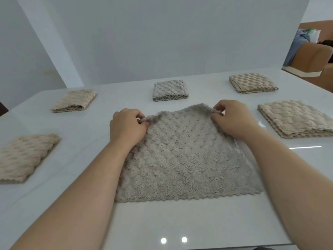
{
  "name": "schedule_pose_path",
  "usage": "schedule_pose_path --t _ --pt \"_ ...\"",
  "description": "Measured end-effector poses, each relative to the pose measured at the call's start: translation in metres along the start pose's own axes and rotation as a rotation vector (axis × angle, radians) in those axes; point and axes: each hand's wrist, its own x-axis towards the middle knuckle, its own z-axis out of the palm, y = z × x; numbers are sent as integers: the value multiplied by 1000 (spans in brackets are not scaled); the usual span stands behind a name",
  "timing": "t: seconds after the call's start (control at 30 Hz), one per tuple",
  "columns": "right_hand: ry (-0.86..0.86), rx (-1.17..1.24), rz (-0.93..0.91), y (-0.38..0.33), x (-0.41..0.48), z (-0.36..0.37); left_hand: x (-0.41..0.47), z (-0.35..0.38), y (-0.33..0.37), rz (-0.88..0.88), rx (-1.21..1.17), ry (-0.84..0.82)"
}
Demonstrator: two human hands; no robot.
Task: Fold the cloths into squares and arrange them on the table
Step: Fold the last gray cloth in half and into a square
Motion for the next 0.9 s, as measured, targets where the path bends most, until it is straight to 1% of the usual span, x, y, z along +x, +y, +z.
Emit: schedule_pose_path --t 0.1,0.17,0.2,0.3,0.37,0.47,0.57,0.63,0.7,0.83,0.9 --pt "49 131 37 -12 -7 -14 -2 -16 -1 -67 -251 -52" --pt "42 299 85 -20 -15 -20 -4 -23 -3 -141 -412 -106" --pt "21 393 122 -23 -19 -22 -5 -26 -4 -181 -476 -160" --pt "-48 618 225 -31 -29 -23 -11 -31 2 -255 -573 -346" --pt "-73 715 257 -33 -31 -21 -13 -34 7 -271 -611 -396" --pt "-44 753 279 -35 -32 -20 -13 -34 11 -299 -701 -372" --pt "-25 749 274 -32 -28 -15 -7 -31 6 -272 -798 -284" --pt "-20 720 262 -28 -24 -12 -5 -28 1 -194 -702 -201" --pt "-21 661 246 -25 -23 -9 -7 -27 1 -120 -576 -157" --pt "-37 609 179 -20 -24 -7 -11 -24 -1 30 -464 -140" --pt "-24 619 152 -21 -25 -10 -11 -26 -4 57 -432 -131"
